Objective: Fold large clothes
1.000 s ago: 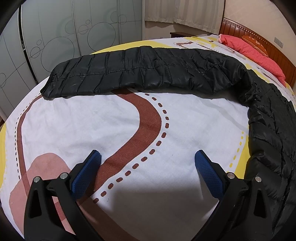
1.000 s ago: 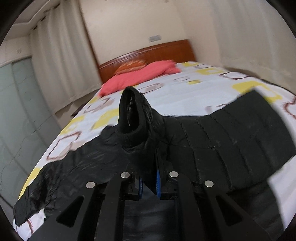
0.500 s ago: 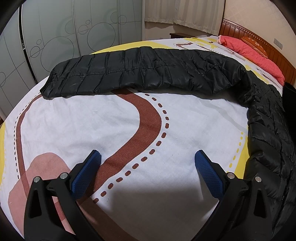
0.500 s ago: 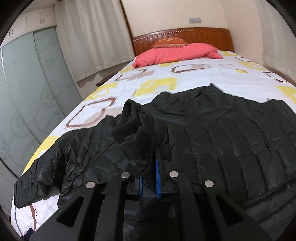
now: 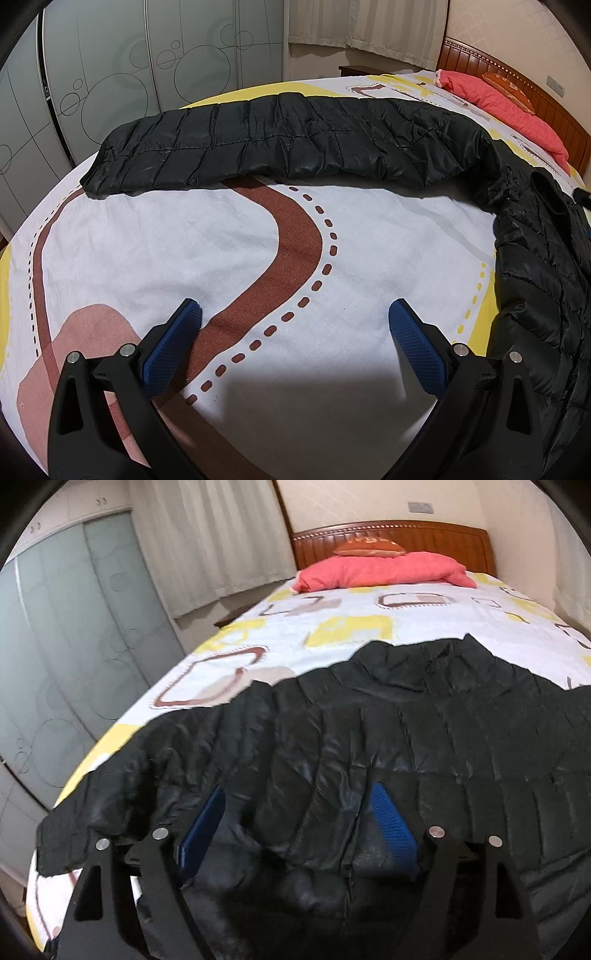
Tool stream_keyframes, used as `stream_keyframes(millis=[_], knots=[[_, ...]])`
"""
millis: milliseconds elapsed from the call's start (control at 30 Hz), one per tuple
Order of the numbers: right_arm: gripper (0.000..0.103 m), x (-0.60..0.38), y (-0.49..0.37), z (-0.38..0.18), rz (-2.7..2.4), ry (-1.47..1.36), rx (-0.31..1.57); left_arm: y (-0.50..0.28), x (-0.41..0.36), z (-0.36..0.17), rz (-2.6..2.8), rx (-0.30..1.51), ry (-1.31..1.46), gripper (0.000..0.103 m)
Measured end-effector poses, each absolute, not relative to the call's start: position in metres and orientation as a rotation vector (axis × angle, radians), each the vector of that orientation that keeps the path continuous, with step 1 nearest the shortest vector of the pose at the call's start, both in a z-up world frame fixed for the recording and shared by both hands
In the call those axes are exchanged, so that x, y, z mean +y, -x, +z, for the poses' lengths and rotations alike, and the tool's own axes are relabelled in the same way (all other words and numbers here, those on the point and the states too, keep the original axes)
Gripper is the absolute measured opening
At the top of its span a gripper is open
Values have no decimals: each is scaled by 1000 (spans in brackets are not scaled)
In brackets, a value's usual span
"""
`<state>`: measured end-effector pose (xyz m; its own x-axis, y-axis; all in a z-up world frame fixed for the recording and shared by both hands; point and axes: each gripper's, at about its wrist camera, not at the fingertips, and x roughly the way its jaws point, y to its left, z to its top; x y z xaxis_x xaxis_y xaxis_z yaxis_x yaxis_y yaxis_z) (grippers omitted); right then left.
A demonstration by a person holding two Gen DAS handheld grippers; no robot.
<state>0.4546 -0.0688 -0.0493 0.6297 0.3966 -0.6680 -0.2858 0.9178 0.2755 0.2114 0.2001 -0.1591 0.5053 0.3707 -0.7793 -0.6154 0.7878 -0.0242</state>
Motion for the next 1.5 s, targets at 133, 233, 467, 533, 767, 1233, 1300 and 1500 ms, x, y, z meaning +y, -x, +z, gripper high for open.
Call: stream_keyframes(millis=[133,233,467,533,767,1233,1300,1500], knots=[[80,-118,-448,-25,350,-184,714,-211,200,-159,607,852,317,101],[75,-190,-459,-15,203,-197,671,-211,200,-159,607,852,316,101],[49,-353,-496,-39,-209,-280,741,-211,200,-159,610,854,312,101],[49,-365,-501,-59,-249,-270,791,-212,200,-159,610,854,311,101],[50,-342,-515,-84,-205,-150,898,-212,201,-159,613,857,306,101],[53,-285,-501,-72,-64,-132,846,-212,202,-159,611,856,307,101],[54,-273,-497,-72,-41,-109,836,-212,201,-159,611,856,308,101],[56,-275,-504,-101,-47,-114,884,-213,204,-159,604,860,320,101]])
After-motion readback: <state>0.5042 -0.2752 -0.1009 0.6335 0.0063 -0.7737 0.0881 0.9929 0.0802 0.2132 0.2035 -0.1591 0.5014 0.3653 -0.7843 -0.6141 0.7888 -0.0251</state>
